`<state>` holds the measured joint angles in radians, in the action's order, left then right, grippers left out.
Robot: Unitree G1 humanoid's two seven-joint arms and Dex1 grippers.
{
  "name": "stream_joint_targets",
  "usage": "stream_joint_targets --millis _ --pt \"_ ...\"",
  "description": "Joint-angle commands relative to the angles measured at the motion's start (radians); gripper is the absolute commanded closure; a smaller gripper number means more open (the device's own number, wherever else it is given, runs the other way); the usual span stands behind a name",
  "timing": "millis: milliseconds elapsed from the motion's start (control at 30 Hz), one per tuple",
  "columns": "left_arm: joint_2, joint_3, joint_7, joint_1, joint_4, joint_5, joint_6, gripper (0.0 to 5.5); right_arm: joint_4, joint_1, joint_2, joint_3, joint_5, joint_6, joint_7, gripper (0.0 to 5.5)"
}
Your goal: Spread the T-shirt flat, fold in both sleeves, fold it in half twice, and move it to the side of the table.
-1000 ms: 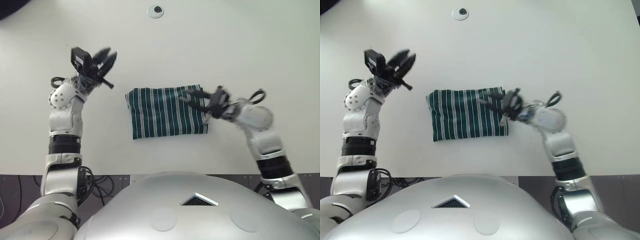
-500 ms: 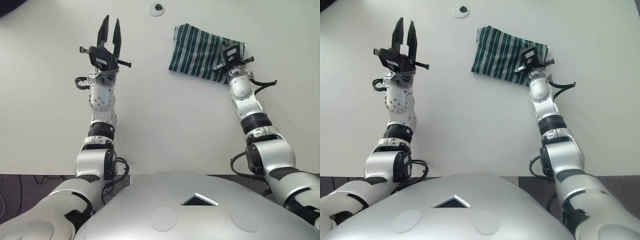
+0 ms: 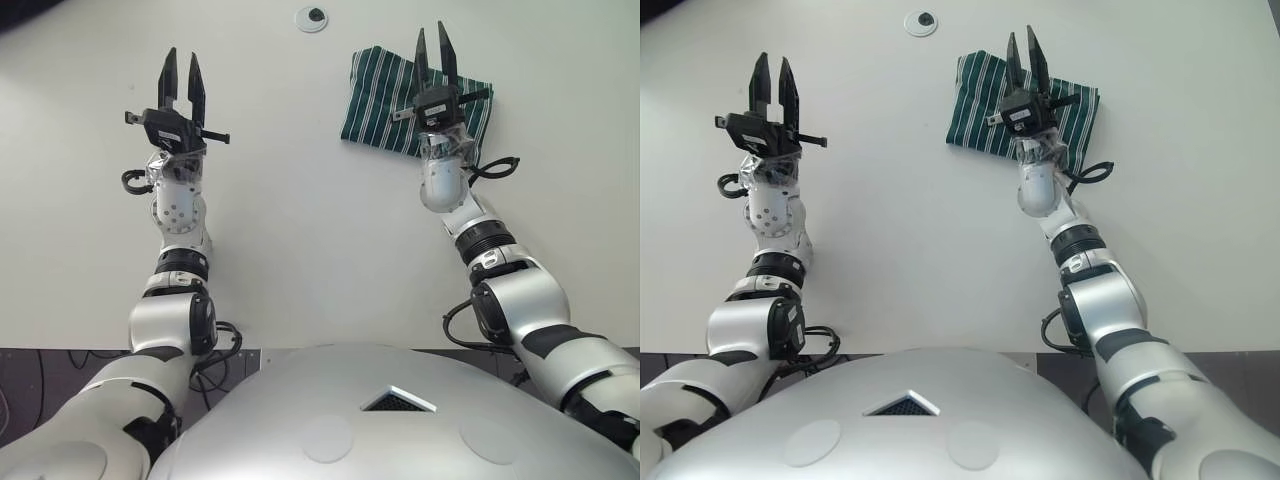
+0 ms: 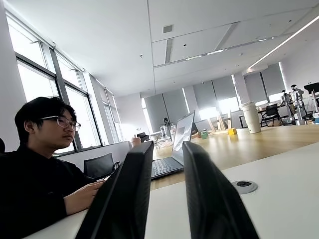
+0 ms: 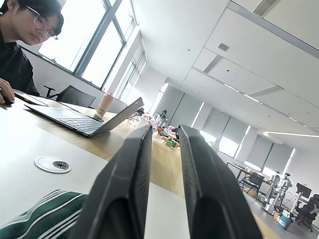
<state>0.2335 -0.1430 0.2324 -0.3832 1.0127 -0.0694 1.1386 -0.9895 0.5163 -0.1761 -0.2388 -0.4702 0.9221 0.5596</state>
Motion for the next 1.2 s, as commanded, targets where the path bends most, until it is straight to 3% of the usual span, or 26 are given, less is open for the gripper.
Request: stream_joint_targets --millis 33,467,867,1200 --pt "-0.037 0.003 0.020 -0.028 0.015 -0.023 -0.022 4.50 -0.007 -0.020 -0.046 0.009 -0.007 0.049 -0.007 4.56" --pt "-0.097 0.026 -0.020 -0.139 0.161 0.043 -0.085 4.50 -0.092 -0.025 -0.090 0.050 -0.002 0.084 0.013 4.56" --pt "-0.105 0.038 0.024 0.023 -0.023 0.012 -0.023 4.50 0.037 -0.132 -0.103 0.051 -0.001 0.137 -0.040 4.56" --pt "-0.074 0.020 0.002 -0.064 0.070 0.023 -0.064 4.50 -0.034 -0.046 -0.063 0.049 -0.002 0.092 -0.064 4.56"
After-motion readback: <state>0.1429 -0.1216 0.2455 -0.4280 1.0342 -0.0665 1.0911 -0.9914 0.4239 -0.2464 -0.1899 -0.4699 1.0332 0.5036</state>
